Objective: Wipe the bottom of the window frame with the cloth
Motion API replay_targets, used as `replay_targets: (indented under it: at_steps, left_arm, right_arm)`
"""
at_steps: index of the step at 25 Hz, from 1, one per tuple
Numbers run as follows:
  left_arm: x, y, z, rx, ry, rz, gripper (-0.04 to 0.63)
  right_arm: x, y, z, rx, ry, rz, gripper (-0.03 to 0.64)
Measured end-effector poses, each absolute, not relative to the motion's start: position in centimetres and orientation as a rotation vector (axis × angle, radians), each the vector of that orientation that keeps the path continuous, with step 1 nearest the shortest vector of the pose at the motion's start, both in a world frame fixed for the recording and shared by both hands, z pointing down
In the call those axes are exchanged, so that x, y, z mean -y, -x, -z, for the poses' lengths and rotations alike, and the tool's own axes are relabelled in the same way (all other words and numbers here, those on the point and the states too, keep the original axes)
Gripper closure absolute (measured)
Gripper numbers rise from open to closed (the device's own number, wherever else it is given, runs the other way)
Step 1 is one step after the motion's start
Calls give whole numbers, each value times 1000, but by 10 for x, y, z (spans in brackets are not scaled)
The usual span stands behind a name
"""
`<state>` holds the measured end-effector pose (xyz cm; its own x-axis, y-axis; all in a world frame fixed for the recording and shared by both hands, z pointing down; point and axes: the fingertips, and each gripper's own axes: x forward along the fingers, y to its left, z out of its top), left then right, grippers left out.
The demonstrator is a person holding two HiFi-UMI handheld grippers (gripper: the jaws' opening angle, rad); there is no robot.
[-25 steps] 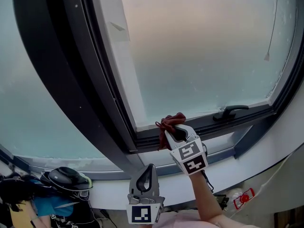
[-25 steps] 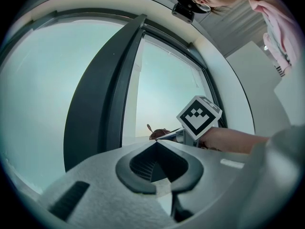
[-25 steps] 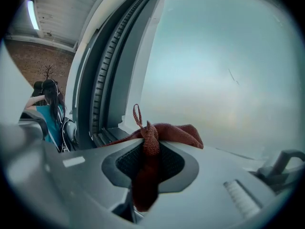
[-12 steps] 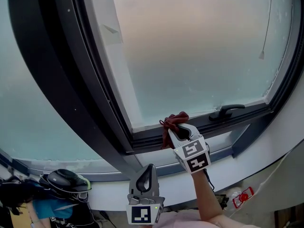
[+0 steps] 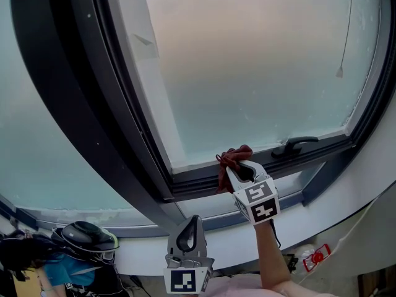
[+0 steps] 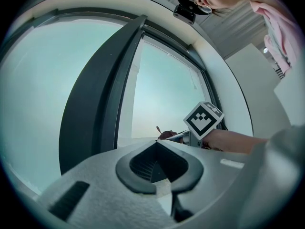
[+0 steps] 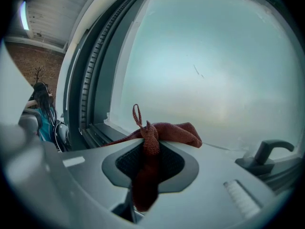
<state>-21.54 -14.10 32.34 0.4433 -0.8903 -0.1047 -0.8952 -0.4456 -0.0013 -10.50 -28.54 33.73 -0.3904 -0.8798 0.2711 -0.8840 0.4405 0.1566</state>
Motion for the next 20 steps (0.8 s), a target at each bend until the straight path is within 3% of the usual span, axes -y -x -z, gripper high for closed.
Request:
replay_targets:
  at_steps: [20]
  left_arm:
    - [141, 207, -336, -1566, 2642, -190, 597]
  right_arm:
    - [289, 55, -339, 2316, -1600, -56, 537]
